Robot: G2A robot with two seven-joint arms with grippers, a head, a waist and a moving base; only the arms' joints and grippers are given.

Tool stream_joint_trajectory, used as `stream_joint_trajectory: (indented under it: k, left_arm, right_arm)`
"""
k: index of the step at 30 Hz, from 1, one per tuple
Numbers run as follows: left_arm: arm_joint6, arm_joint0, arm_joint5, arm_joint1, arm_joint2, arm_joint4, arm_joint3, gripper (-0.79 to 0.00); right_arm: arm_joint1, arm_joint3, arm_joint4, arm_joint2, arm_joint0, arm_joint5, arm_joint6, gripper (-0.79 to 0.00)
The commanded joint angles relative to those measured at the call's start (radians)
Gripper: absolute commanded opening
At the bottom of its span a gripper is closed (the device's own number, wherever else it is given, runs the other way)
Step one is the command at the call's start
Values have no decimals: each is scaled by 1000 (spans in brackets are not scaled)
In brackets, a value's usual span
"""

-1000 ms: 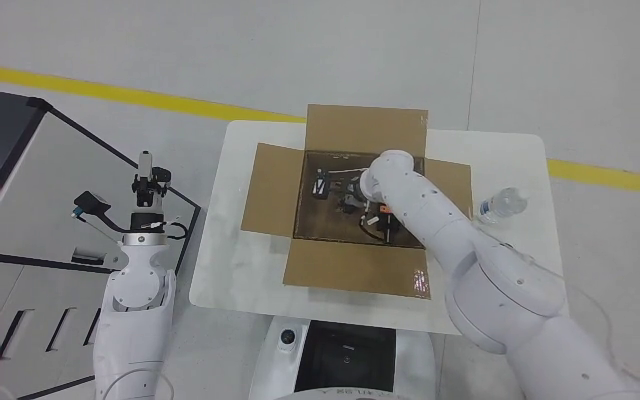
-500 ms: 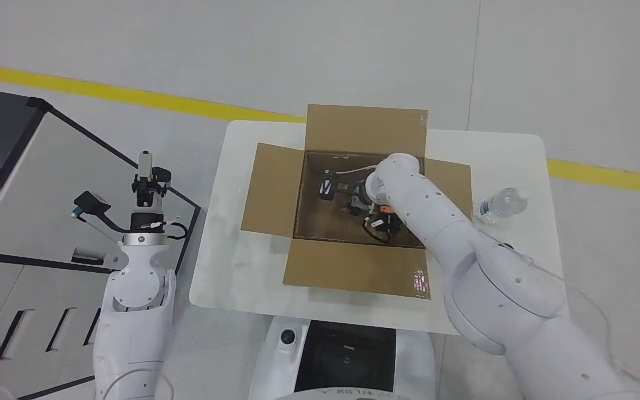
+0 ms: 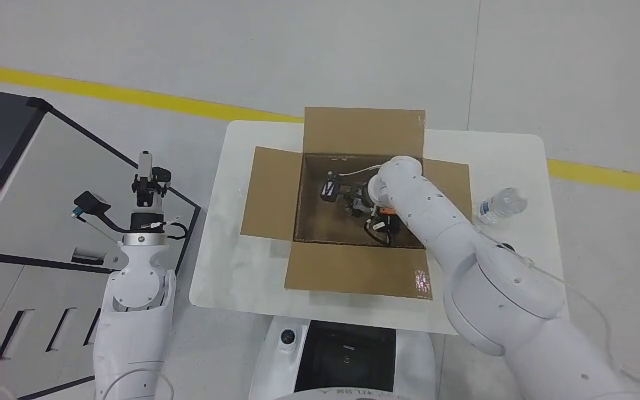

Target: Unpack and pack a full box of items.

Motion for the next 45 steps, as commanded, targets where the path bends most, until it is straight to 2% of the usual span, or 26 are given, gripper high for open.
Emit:
stream_joint_trajectory:
  k: [1, 5, 12, 17, 25, 31, 35, 36, 45]
  left_arm:
    - [0, 0, 0, 0, 0, 0, 0, 0]
    - [0, 0, 0, 0, 0, 0, 0, 0]
    - [0, 0, 0, 0, 0, 0, 0, 0]
    - [0, 0, 0, 0, 0, 0, 0, 0]
    - [0, 0, 0, 0, 0, 0, 0, 0]
    - [0, 0, 0, 0, 0, 0, 0, 0]
    - [0, 0, 0, 0, 0, 0, 0, 0]
    - [0, 0, 0, 0, 0, 0, 0, 0]
    - [0, 0, 0, 0, 0, 0, 0, 0]
  right_arm:
    - [1, -1, -1, 1, 2, -9, -17, -785]
    - [7, -2, -17, 0, 11, -18, -59, -785]
    - [33, -15, -77, -10, 25, -65, -198, -785]
    - [67, -44, -146, -22, 29, -68, -361, -785]
    - [181, -113, -334, -51, 29, -88, -820, -785]
    - [283, -237, -485, -68, 19, -93, -1062, -785]
    - [347, -342, -542, -56, -14, -63, -1091, -785]
    - [352, -350, -544, -53, -16, -65, -1087, -785]
    - [352, -350, -544, -53, -16, -65, -1087, -785]
